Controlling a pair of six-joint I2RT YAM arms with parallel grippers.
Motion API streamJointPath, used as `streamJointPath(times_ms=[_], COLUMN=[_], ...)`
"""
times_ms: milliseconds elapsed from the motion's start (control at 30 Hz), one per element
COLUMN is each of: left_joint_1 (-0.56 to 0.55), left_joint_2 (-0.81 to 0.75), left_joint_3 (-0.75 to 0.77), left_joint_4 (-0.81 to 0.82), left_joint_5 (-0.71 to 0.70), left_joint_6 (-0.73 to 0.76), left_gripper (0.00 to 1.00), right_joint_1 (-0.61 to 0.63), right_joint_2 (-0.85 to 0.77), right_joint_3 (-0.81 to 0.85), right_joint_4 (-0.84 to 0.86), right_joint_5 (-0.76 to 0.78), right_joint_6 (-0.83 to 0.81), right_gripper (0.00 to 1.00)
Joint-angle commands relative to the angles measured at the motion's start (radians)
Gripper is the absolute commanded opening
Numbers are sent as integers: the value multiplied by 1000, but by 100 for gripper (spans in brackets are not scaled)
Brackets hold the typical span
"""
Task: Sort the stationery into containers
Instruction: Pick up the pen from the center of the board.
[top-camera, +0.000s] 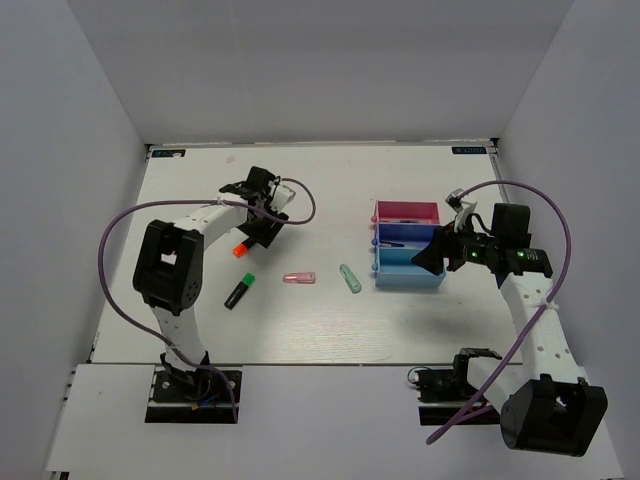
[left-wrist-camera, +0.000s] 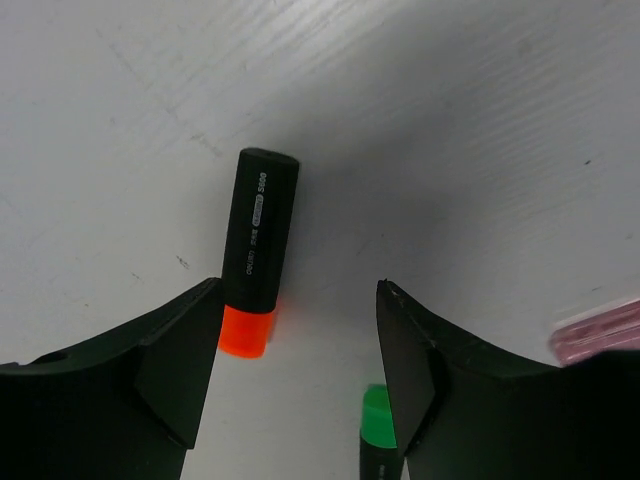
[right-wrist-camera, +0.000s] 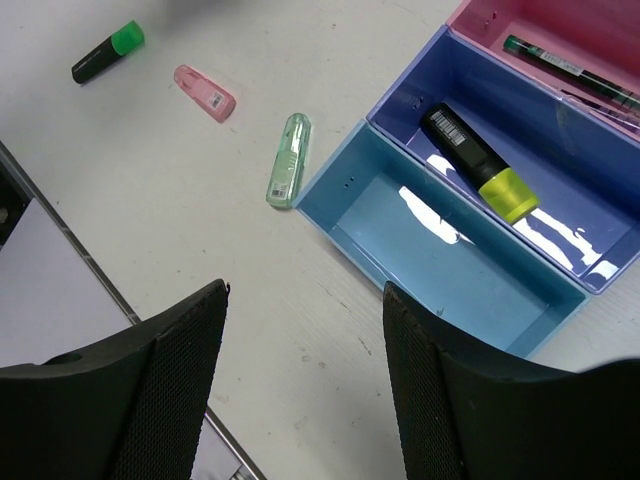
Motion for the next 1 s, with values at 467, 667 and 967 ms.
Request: streamJointPath(times_ms=[467, 667, 967], left_joint_1=[141, 186, 137], left_joint_2=[134, 154, 33], left_joint_3=[87, 57, -15], left_joint_4=[-102, -99, -15], left_joint_5=[198, 249, 356], left_joint_6=[113, 74, -1], left_gripper=[71, 39, 12], right_joint_1=[-5, -5, -3], right_joint_2=[-21, -23, -29], right_joint_3=[20, 18, 9], right_joint_4=[18, 26, 31], right_joint_5=[-4, -3, -12], right_joint_6=[13, 17, 8], right_gripper=[66, 68, 75])
